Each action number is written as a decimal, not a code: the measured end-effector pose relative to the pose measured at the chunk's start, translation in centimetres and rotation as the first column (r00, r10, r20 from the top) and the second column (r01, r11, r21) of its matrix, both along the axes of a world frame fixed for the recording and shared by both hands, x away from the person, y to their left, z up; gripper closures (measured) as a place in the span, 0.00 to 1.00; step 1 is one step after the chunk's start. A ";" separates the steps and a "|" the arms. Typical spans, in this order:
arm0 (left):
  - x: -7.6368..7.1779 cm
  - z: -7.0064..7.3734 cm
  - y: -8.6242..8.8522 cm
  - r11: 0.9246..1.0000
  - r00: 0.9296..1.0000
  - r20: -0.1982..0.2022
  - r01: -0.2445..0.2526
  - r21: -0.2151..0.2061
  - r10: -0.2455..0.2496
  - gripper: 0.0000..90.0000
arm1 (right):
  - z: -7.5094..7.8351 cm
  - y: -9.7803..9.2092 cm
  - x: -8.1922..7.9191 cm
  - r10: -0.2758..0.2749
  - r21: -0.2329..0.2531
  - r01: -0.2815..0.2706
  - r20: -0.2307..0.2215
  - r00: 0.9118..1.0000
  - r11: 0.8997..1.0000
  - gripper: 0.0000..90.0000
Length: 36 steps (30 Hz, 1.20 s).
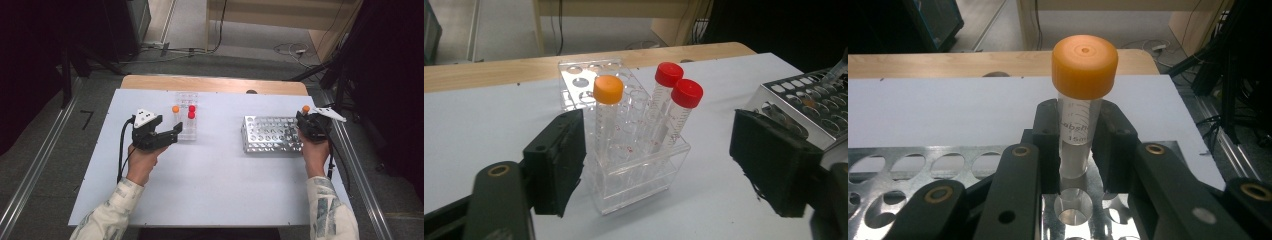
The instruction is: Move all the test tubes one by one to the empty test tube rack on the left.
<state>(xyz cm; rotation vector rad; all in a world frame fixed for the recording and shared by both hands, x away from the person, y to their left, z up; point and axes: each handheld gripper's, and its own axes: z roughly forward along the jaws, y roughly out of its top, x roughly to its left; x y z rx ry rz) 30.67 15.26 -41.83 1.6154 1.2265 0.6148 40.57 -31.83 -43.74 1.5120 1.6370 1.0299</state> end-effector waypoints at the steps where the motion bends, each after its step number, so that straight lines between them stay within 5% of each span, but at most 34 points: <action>1: 0.0 0.0 -0.1 1.000 1.000 -0.003 0.000 0.000 0.000 0.22 | 0.4 -0.1 -0.2 0.003 0.002 -0.003 0.012 1.000 1.000 0.79; 8: 0.1 -0.1 -0.5 1.000 1.000 -0.022 -0.002 0.019 0.002 0.15 | 4.5 -0.1 -2.6 0.025 0.002 -0.025 0.119 0.993 1.000 0.79; 14: -0.2 0.2 -0.9 1.000 1.000 -0.016 0.014 0.011 -0.014 0.16 | 5.3 1.5 -4.9 0.144 -0.011 -0.144 0.107 0.984 0.990 0.79; 19: -0.6 0.5 -1.3 0.999 0.999 -0.021 0.045 -0.004 -0.045 0.18 | 5.0 4.1 -6.4 0.266 0.007 -0.267 0.084 0.960 0.964 0.79; 27: -1.6 1.3 -2.5 0.995 0.995 0.002 0.103 -0.008 -0.103 0.18 | 4.5 9.3 -8.2 0.456 0.049 -0.459 0.058 0.888 0.887 0.79; 34: -3.0 2.4 -4.4 0.980 0.979 0.046 0.198 -0.025 -0.197 0.25 | 3.0 15.2 -9.7 0.604 0.031 -0.604 0.021 0.797 0.796 0.79; 36: -3.4 2.6 -5.0 0.973 0.972 0.054 0.230 -0.021 -0.229 0.27 | 2.6 16.8 -10.1 0.630 0.029 -0.630 0.011 0.777 0.776 0.79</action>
